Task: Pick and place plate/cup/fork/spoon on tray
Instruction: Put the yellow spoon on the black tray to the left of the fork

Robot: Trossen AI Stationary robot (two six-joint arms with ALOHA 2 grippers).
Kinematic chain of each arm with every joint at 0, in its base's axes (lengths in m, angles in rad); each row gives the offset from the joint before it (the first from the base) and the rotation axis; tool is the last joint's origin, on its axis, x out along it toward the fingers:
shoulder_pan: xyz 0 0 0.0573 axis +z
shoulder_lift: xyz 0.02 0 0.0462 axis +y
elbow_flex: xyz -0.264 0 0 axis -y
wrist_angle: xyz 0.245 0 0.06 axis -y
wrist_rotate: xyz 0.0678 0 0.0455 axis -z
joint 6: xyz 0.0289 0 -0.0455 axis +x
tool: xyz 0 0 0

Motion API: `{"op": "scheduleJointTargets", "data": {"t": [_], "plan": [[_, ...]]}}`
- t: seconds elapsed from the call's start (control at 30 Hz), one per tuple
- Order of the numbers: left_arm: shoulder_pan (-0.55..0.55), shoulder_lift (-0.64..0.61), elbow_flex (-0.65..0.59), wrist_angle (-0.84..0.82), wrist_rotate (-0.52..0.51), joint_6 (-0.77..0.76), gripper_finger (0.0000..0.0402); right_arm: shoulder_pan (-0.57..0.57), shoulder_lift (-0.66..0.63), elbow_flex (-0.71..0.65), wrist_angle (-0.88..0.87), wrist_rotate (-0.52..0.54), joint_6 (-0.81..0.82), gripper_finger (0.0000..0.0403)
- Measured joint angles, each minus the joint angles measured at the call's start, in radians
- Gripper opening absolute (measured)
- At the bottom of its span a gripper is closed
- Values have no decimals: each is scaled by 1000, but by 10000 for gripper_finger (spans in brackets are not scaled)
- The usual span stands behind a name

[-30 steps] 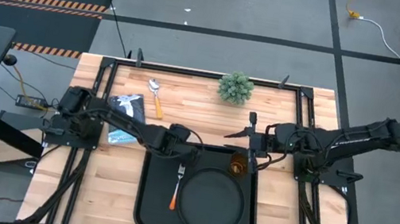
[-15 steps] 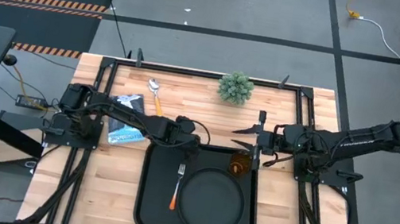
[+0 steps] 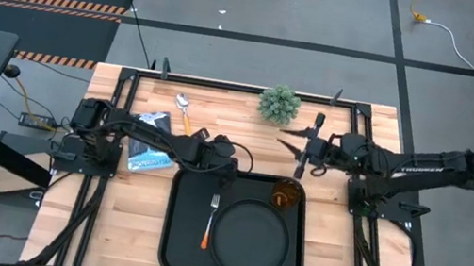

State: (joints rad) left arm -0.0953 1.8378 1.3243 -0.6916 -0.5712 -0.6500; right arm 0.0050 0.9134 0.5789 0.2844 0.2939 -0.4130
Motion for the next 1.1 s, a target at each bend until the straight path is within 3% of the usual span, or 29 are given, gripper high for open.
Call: {"op": "scheduleJointTargets", "data": {"t": [0.17,0.47,0.63,0.97,1.1], "plan": [[36,0,0,12,-112,105,128,-81,1,0,-14,-1,2,121],[114,0,0,-7,-132,210,128,-114,3,0,-55,-31,75,121],[126,-3,0,-99,-162,188,128,-109,3,0,-56,-31,105,121],[132,-3,0,-104,-163,173,128,-109,3,0,-49,-31,98,121],[125,-4,0,-139,-210,186,128,-109,3,0,-51,-31,95,121]]}}
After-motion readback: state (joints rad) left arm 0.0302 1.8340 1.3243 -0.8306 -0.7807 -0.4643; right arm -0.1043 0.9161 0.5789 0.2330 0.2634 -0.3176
